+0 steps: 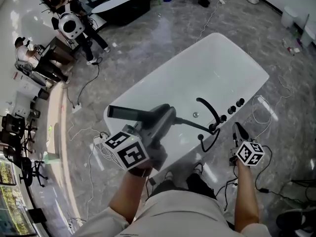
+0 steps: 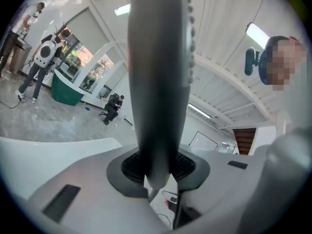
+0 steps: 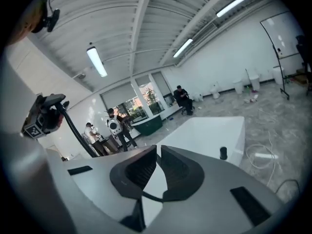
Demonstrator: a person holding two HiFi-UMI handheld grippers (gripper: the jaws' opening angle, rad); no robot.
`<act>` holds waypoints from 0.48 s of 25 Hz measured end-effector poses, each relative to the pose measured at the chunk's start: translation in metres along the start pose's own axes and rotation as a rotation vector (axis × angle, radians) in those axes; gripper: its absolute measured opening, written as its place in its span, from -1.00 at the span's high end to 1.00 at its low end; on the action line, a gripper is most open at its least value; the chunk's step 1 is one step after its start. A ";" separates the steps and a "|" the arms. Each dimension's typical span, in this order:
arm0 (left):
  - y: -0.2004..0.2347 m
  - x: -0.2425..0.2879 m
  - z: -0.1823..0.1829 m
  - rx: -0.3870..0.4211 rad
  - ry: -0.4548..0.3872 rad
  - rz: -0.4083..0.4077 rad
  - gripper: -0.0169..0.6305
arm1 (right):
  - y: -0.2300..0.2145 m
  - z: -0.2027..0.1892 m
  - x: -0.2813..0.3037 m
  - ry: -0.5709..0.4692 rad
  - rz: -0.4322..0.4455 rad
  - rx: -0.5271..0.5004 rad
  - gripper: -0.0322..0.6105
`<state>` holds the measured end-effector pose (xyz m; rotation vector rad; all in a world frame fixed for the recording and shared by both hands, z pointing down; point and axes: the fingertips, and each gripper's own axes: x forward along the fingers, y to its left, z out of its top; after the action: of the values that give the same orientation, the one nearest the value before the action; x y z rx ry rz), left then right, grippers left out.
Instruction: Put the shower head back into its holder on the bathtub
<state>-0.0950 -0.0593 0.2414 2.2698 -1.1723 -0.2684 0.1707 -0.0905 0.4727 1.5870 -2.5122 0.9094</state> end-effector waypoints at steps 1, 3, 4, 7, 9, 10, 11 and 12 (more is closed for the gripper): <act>-0.007 0.002 0.002 0.005 0.004 -0.011 0.64 | -0.011 -0.014 -0.005 0.029 -0.020 0.015 0.85; -0.022 0.007 0.006 0.021 0.010 -0.033 0.64 | -0.027 -0.042 -0.010 0.109 -0.057 -0.071 0.84; -0.029 0.009 0.008 0.026 0.011 -0.045 0.64 | -0.032 -0.056 -0.012 0.157 -0.071 -0.146 0.82; -0.050 0.018 0.011 0.034 0.018 -0.086 0.64 | -0.042 -0.097 -0.020 0.269 -0.071 -0.263 0.68; -0.060 0.023 0.008 0.040 0.029 -0.105 0.64 | -0.038 -0.125 -0.025 0.317 -0.042 -0.287 0.63; -0.063 0.025 0.007 0.042 0.034 -0.111 0.64 | -0.031 -0.138 -0.024 0.338 -0.022 -0.306 0.62; -0.065 0.026 0.007 0.044 0.038 -0.115 0.64 | -0.022 -0.150 -0.022 0.356 0.001 -0.330 0.61; -0.066 0.027 0.007 0.046 0.041 -0.118 0.64 | -0.010 -0.161 -0.018 0.372 0.024 -0.355 0.60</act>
<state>-0.0368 -0.0534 0.2001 2.3773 -1.0350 -0.2417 0.1445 0.0001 0.6044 1.1627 -2.2750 0.6394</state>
